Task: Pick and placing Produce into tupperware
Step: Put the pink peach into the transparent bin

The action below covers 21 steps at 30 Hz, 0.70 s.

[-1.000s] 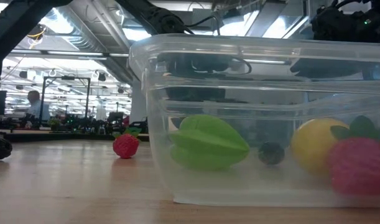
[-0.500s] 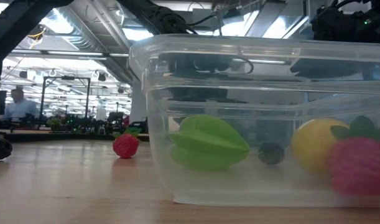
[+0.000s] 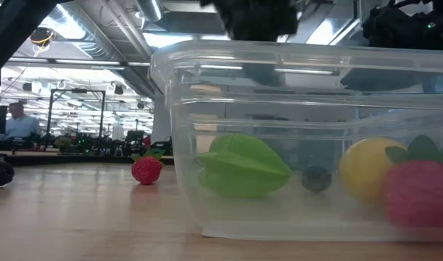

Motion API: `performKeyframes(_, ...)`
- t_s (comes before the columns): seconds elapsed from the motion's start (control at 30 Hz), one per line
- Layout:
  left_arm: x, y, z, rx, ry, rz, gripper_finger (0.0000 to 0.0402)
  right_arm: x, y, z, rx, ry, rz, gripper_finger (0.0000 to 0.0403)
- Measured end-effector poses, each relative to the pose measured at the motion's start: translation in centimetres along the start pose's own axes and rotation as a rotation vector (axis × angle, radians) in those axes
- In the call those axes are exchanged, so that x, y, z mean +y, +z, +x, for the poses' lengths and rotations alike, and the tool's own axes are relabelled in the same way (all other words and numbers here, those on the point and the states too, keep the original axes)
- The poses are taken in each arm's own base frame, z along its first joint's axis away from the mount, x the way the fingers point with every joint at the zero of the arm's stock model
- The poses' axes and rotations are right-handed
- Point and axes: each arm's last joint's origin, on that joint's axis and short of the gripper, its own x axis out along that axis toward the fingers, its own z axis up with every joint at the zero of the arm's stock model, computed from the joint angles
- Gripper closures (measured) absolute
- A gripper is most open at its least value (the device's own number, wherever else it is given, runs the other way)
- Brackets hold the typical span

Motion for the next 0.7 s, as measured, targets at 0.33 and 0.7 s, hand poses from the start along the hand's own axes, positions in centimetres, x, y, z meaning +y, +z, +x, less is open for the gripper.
performKeyframes(0.33,-7.8,3.2,-3.8,-0.115,-0.087,0.156,0.0295,0.2,-0.1,0.0,0.05,0.083,-0.049,0.0195)
performKeyframes(0.7,-12.8,1.6,-1.6,-0.004,-0.096,0.099,0.0288,0.3,-0.1,0.0,0.056,0.095,-0.048,0.0195)
